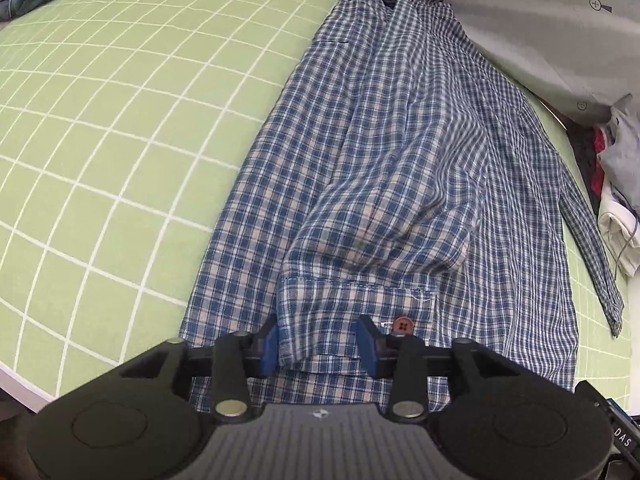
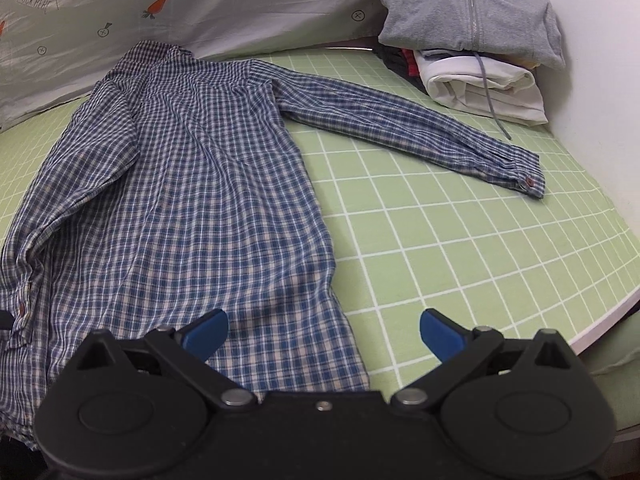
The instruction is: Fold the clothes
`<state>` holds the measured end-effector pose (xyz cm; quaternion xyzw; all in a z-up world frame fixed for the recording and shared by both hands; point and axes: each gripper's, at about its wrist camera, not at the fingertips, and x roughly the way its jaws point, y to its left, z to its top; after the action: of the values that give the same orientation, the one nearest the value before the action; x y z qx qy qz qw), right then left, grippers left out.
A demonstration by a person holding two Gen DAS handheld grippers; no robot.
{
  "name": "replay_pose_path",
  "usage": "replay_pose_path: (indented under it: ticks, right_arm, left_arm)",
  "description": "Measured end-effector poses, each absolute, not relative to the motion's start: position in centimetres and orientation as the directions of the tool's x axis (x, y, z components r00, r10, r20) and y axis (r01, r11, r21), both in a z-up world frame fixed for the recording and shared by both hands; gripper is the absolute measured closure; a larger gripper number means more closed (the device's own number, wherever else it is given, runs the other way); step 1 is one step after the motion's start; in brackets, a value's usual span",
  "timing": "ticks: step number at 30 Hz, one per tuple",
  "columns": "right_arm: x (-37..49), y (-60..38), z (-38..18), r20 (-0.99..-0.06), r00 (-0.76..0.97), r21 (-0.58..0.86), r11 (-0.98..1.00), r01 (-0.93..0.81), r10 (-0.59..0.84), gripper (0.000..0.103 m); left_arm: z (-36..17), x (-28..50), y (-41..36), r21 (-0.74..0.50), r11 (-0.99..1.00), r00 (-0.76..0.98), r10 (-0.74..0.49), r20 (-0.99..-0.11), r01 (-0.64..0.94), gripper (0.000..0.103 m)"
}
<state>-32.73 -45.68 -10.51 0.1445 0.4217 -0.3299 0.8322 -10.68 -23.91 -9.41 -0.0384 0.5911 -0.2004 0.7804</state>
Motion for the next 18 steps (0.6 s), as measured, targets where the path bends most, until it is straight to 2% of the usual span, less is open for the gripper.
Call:
replay_pose_path:
  ticks: [1,3,4,9,18]
  right_arm:
    - [-32.7,-46.1,-10.5,-0.795,0.431,-0.031,0.738,0.674,-0.427,0.000]
    - [-32.6,-46.8,-10.5,-0.791,0.439,-0.017,0.732,0.681,-0.427,0.000]
    - [-32.5,-47.2,-10.5,-0.788,0.443,-0.010,0.729,0.684,-0.426,0.000]
    - [-32.0,-49.8,-10.8,-0.784,0.466,0.029,0.726,0.687,-0.410,0.000]
    - [-30.6,-56.5,-12.1,-0.777,0.492,0.106,0.690,0.716,-0.391,0.000]
  left_arm:
    - [-9.2,-10.7,-24.2,-0.282,0.920,0.233,-0.348,-0.908,0.272,0.045]
    - [-8.5,-10.9,-24.7,-0.257,0.925,0.266,-0.333,-0.905,0.281,0.023]
    - [-8.1,-10.9,-25.0,-0.247,0.926,0.286,-0.328,-0.900,0.286,0.021]
    - [-6.3,-11.2,-26.5,-0.189,0.935,0.368,-0.296,-0.881,0.300,0.016]
    - [-5.3,-11.5,-30.3,-0.079,0.949,0.421,-0.209,-0.883,0.306,0.015]
